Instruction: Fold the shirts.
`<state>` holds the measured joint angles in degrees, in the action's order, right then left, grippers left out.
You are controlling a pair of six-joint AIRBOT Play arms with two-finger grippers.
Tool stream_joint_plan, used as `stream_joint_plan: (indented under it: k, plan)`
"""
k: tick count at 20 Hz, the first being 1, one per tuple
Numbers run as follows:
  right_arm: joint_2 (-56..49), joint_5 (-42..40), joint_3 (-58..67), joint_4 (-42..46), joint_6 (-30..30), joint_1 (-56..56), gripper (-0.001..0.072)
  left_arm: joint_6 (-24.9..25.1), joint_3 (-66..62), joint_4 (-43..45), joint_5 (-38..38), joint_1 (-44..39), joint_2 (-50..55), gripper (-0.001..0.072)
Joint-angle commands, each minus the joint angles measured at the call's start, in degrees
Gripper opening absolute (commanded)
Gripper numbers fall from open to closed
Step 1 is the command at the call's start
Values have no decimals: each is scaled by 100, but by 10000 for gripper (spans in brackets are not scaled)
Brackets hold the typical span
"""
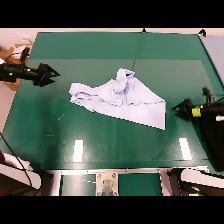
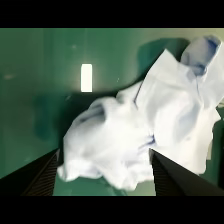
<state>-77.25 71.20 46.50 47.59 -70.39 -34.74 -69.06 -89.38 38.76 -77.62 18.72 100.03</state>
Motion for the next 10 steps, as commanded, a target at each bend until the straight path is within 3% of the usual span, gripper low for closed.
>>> stream_joint_plan:
  k: [1, 7, 8, 9, 10]
  plan:
    - [114, -315, -863, 101, 101, -63, 402, -133, -48, 337, -822, 398, -2, 644]
    - [-72, -767, -1237, 31, 76, 798, 390, -140, -48, 612, -997, 424, -2, 644]
    - [-72, -911, -1226, -146, 107, 911, 263, -140, -48, 629, -1019, 424, -2, 644]
    - [-70, -997, -1163, -369, 208, 957, 86, -140, -48, 632, -1062, 424, -2, 644]
    - [-66, -1010, -1034, -476, 225, 957, 15, -140, -48, 632, -1123, 424, -2, 644]
